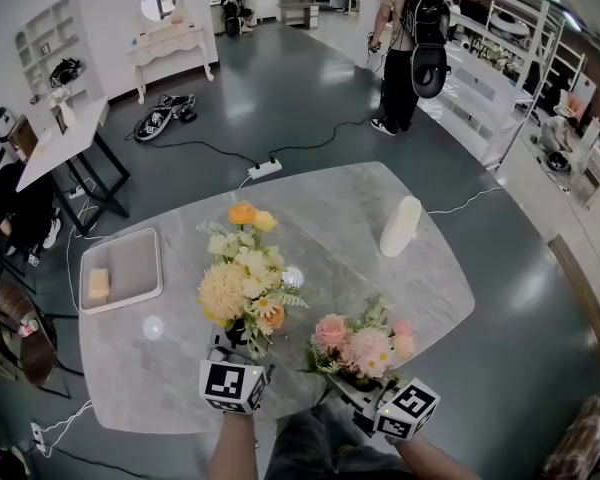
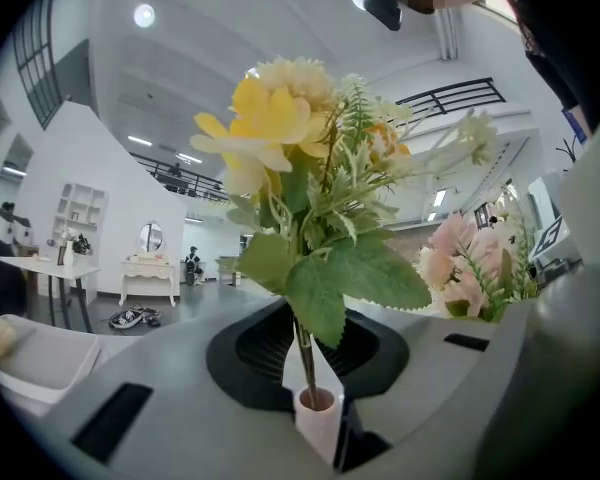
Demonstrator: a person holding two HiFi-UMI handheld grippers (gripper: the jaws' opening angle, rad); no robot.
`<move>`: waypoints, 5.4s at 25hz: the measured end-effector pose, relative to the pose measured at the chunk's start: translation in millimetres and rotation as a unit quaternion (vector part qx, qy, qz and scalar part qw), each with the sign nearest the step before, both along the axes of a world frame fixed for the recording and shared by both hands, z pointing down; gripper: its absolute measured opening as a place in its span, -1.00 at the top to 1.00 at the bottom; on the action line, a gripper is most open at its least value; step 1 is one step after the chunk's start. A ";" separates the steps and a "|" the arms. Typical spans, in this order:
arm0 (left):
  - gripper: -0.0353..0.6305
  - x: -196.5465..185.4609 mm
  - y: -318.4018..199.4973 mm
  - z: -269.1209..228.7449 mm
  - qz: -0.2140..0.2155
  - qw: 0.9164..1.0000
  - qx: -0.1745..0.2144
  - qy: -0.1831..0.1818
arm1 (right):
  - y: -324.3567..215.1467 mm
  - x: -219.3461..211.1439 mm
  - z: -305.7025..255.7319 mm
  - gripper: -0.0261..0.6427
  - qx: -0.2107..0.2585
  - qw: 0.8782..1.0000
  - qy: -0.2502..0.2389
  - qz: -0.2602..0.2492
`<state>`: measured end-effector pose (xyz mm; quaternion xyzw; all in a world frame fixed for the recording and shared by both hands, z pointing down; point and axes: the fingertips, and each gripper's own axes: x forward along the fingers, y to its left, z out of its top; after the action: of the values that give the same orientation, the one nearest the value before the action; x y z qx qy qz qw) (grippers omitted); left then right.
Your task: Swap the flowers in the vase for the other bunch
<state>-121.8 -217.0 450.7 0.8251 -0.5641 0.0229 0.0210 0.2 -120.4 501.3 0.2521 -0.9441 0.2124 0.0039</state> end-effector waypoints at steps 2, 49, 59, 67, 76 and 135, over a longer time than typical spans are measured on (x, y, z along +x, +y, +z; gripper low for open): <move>0.69 -2.0 0.2 -4.5 -0.007 1.000 0.003 0.006 | -1.7 0.6 -2.5 0.64 0.002 1.000 -0.003 -0.003; 0.71 -44.1 13.6 -54.9 -0.042 0.997 0.030 0.060 | -18.9 -21.5 -39.5 0.64 0.024 0.999 -0.015 -0.024; 0.71 -53.0 22.9 -57.8 -0.072 0.996 0.026 0.053 | -25.3 -24.0 -46.0 0.64 0.028 0.998 -0.017 -0.049; 0.72 -62.3 35.0 -55.9 -0.102 0.993 0.019 0.048 | -25.1 -28.0 -48.7 0.64 0.029 0.997 -0.023 -0.073; 0.72 -77.2 46.6 -47.3 -0.126 0.991 0.015 0.042 | -38.3 -37.3 -59.0 0.64 0.042 0.995 -0.027 -0.082; 0.72 -127.4 46.9 13.4 -0.110 0.992 -0.023 0.064 | -118.1 -90.4 -52.9 0.64 0.155 0.988 -0.001 -0.004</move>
<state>-249.2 -170.1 464.1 0.7574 -0.6479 -0.0197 0.0789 -90.2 -238.6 448.4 0.2462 -0.9665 0.0635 -0.0350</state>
